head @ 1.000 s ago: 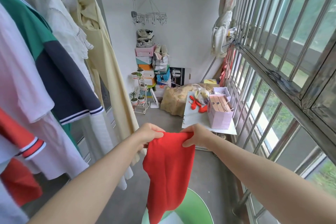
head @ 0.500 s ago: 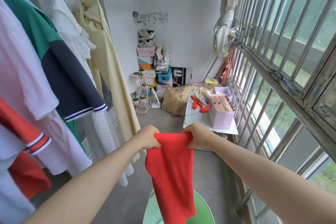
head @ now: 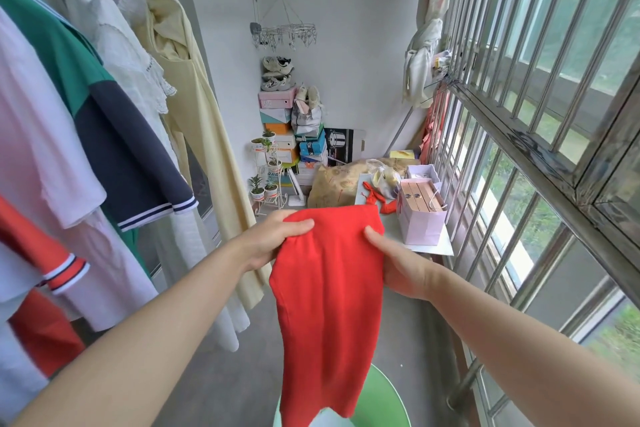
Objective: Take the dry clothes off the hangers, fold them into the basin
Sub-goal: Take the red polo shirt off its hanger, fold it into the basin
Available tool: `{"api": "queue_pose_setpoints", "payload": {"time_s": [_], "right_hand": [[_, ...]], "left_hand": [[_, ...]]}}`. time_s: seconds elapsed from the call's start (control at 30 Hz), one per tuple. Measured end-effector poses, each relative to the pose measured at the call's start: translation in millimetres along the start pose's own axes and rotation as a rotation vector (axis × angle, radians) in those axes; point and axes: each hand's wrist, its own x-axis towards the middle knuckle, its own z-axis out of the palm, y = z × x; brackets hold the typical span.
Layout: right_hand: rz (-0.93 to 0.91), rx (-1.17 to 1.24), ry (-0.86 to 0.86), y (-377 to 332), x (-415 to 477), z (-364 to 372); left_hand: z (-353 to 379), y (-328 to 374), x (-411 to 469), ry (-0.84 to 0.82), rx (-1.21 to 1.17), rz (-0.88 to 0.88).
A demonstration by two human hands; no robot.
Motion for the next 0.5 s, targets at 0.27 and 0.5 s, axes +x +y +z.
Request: {"api": "queue_pose_setpoints", "payload": {"time_s": [0.27,0.5], "right_hand": [[0.049,-0.143,0.025,35,3,4],[0.129,-0.030,0.063,26,4,9]], "left_hand": [[-5,-3,2,0.008,-0.020,-0.019],[-12,-5,2,0.091,-0.133,-0.098]]}}
